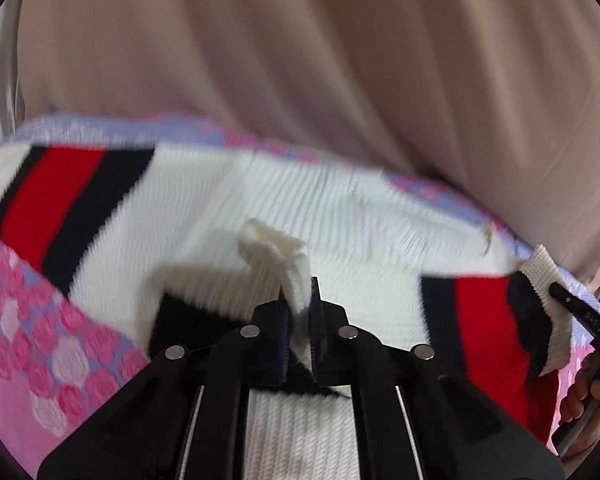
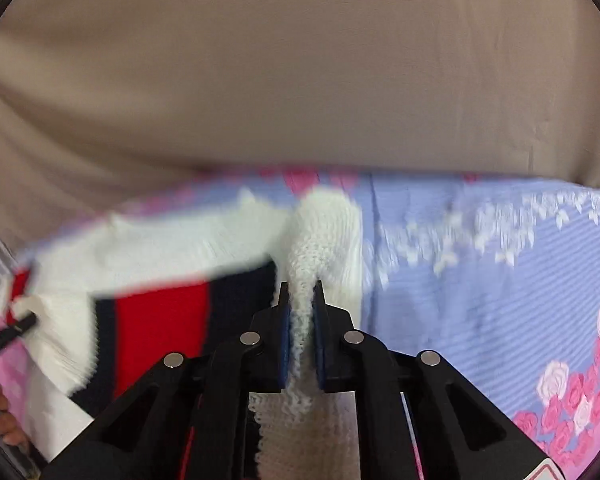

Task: Fold small clothes
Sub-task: 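Fold the sleeve across the sweater body with the right gripper while the left gripper pins the body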

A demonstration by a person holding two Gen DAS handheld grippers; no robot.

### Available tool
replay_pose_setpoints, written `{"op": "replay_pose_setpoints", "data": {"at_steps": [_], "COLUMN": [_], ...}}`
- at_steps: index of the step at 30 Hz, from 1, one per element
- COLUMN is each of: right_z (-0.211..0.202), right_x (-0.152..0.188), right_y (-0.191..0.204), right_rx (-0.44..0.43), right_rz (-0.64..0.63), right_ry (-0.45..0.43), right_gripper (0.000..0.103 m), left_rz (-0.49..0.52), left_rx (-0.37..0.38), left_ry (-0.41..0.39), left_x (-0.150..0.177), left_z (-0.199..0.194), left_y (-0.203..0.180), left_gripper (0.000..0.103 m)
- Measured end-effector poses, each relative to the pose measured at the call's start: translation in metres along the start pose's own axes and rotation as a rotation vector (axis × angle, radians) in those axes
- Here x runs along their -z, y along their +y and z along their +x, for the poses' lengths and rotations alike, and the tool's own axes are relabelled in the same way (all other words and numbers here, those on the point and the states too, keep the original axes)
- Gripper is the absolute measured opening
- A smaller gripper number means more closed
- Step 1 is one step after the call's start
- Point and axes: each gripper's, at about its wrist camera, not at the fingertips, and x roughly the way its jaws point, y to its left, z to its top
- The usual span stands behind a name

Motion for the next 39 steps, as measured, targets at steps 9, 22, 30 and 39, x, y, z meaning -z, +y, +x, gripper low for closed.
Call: {"op": "replay_pose_setpoints", "data": {"at_steps": [9, 22, 30, 39], "right_z": [0.001, -0.050, -0.047, -0.015], "right_x": [0.030, 0.079, 0.085, 0.018], "right_y": [-0.052, -0.045, -0.074, -0.001], "right_rx": [0.120, 0.027, 0.031, 0.100], "right_rz": [0.056, 0.050, 0.135, -0.015], "right_ry": [0.074, 0.102, 0.166, 0.065], "right_gripper": [0.014, 0.024, 0.025, 0.047], "left_rz": [0.072, 0.071, 0.126, 0.121], "left_rx": [-0.067, -0.073, -0.100, -0.094], "left_ry": [0.070, 0.069, 0.064, 0.066], "left_x": [0.035, 0.043, 0.042, 0.038], "left_z": [0.048, 0.036, 0.039, 0.036], "left_y": [-0.010, -0.003, -0.013, -0.011], "left_gripper": [0.007, 0.021, 0.019, 0.019]}}
